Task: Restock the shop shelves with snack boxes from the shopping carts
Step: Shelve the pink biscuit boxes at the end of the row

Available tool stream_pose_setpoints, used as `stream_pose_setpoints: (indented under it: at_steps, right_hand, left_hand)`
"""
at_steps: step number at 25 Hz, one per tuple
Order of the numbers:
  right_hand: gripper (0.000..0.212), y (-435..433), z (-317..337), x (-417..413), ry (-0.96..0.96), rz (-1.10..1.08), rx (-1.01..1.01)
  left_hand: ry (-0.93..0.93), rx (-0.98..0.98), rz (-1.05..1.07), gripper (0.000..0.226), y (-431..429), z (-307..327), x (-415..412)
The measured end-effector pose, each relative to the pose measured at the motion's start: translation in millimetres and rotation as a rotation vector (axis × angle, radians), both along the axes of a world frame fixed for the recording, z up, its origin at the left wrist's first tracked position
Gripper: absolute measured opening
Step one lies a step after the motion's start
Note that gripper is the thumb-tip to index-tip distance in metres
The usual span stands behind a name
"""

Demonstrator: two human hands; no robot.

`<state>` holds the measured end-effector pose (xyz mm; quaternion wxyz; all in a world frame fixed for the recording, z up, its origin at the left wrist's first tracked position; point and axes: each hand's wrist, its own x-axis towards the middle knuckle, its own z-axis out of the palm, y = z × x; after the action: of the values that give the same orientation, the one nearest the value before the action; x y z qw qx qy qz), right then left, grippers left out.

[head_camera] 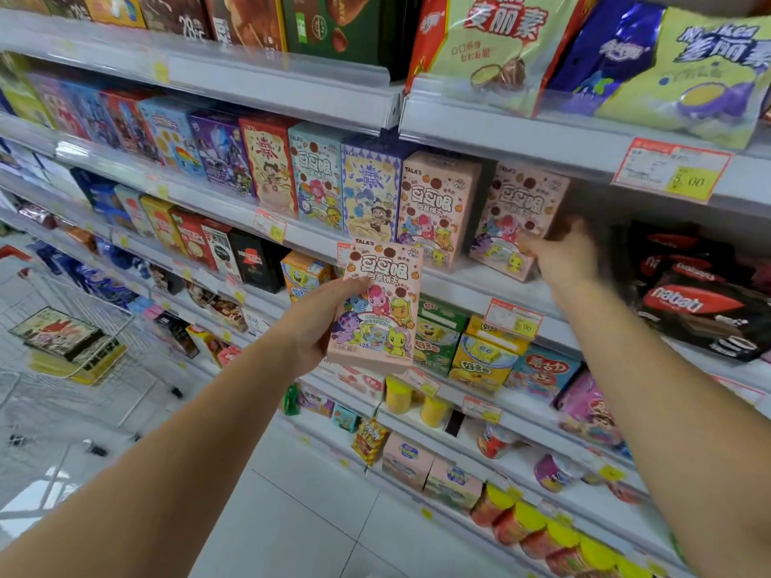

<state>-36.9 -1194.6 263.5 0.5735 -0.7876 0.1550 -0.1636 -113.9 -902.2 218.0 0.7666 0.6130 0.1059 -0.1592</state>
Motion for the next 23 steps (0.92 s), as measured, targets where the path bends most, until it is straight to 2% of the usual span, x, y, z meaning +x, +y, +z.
stream_pose_setpoints:
  at_steps: [2, 7, 9, 11, 15, 17, 18, 20, 21, 23]
  right_hand:
    - [0.052, 9.9, -6.3, 12.5, -0.018, 0.053, -0.05]
    - [0.057, 27.2, -21.1, 39.5, -0.028, 0.226, -0.017]
    - [0.06, 31.6, -26.3, 47.6, -0.012, 0.285, -0.009]
    - [0.067, 35.7, -28.7, 52.9, 0.002, 0.327, -0.022]
    - [0.069, 43.5, -23.0, 48.6, 0.087, 0.408, -0.216]
    - [0.063, 46.3, -17.9, 35.8, 0.061, 0.323, -0.311]
    - [0.059, 47.2, -16.2, 26.1, -0.018, 0.203, -0.311]
    - [0.041, 48.6, -14.3, -5.0, -0.226, 0.026, -0.144]
    - [0.03, 50.7, -10.7, -25.7, -0.255, 0.073, -0.051]
    - [0.032, 53.6, -5.2, -58.5, -0.044, 0.374, -0.021]
  left_hand:
    - [0.0, 0.013, -0.007, 0.073, 6.1, -4.2, 3.0]
    - [0.0, -0.027, -0.054, 0.037, 9.2, -11.2, 7.9]
    - [-0.021, -0.018, -0.063, 0.04, 10.0, -11.6, 11.2]
    - [-0.056, 0.0, -0.081, 0.054, 11.0, -10.6, 14.7]
    - [-0.135, -0.02, -0.106, 0.054, 9.1, -10.0, 20.3]
    - [-0.144, -0.023, -0.126, 0.068, 5.7, -12.7, 21.0]
    - [-0.141, -0.042, -0.14, 0.07, 3.1, -13.6, 21.2]
    - [-0.133, -0.092, -0.163, 0.058, -4.8, -8.8, 16.4]
    - [-0.128, -0.118, -0.178, 0.055, -9.7, -4.6, 14.4]
    - [-0.122, -0.149, -0.23, 0.056, -22.5, 3.1, 12.9]
